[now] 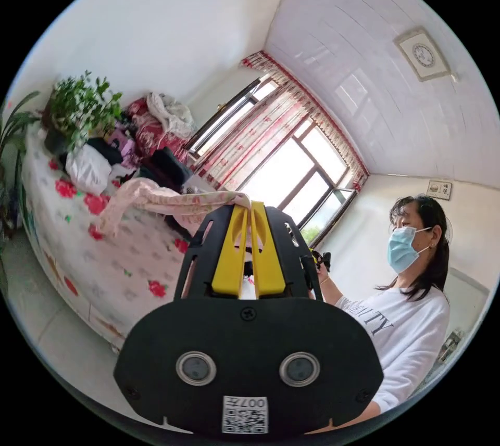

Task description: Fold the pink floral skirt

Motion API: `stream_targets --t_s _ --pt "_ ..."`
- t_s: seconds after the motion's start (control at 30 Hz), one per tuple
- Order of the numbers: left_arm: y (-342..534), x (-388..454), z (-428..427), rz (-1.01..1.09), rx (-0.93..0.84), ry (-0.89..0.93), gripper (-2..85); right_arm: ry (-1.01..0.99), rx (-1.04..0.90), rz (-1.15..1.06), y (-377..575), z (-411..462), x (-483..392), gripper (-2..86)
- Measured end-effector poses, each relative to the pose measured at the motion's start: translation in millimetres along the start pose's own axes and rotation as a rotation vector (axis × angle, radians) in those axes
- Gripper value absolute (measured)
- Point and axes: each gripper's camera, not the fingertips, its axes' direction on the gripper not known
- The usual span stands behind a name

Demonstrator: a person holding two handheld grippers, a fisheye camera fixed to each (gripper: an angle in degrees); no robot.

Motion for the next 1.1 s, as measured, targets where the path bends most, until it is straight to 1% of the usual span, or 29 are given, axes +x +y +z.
stream_targets --t_s 0.07,0.2,0.27,0.4,0.47,0.6,0.67,0.8,0.9,0.97,1.03,1.1 --pt "38.5 -21.7 -3.3 -0.093 -0.032 -0.028 -0.9 0.034 -0.042 0.055 41.5 1.2 7.9 -0.4" --pt "95.1 -61.3 -2.3 -0.184 -0.113 -0.096 -0.9 0.105 -0.116 0.189 107.3 12.9 34.7 -0.4" --pt "135.4 -91.3 -4.7 -0.295 -0.141 -0.118 -1.0 0.155 -0.154 0.308 152.9 23.1 54.8 -0.4" --pt "183.5 -116.1 -15.2 -0.416 -0.122 -0.134 -1.0 0.191 -0.176 0.480 208.5 36.6 79.0 -0.3" --pt "198.0 -125.5 -19.7 -0.472 -0.086 -0.131 -1.0 0.165 -0.134 0.569 226.0 40.5 93.2 -0.3" --pt "180.7 -138.3 -8.4 -0.464 -0.081 -0.125 -0.9 0.154 -0.090 0.601 209.7 54.4 112.3 -0.3" --pt "152.8 -150.7 10.0 -0.426 -0.105 -0.132 -1.0 0.167 -0.109 0.587 179.0 75.9 128.9 -0.3" --pt "114.8 -187.5 40.5 -0.442 -0.095 -0.148 -0.9 0.205 -0.183 0.553 123.2 124.9 164.0 -0.2" --pt "90.4 -235.1 71.8 -0.505 -0.115 -0.225 -0.9 0.235 -0.230 0.556 79.5 175.4 205.2 -0.1" --pt "72.9 -276.8 101.7 -0.540 -0.159 -0.285 -0.8 0.286 -0.263 0.583 53.0 219.5 243.7 0.1" --pt "61.5 -305.6 125.1 -0.554 -0.197 -0.325 -0.6 0.317 -0.261 0.606 41.6 251.3 271.8 0.5" --pt "54.6 -331.3 142.8 -0.579 -0.214 -0.391 -0.1 0.410 -0.249 0.649 39.3 277.4 296.2 1.4"
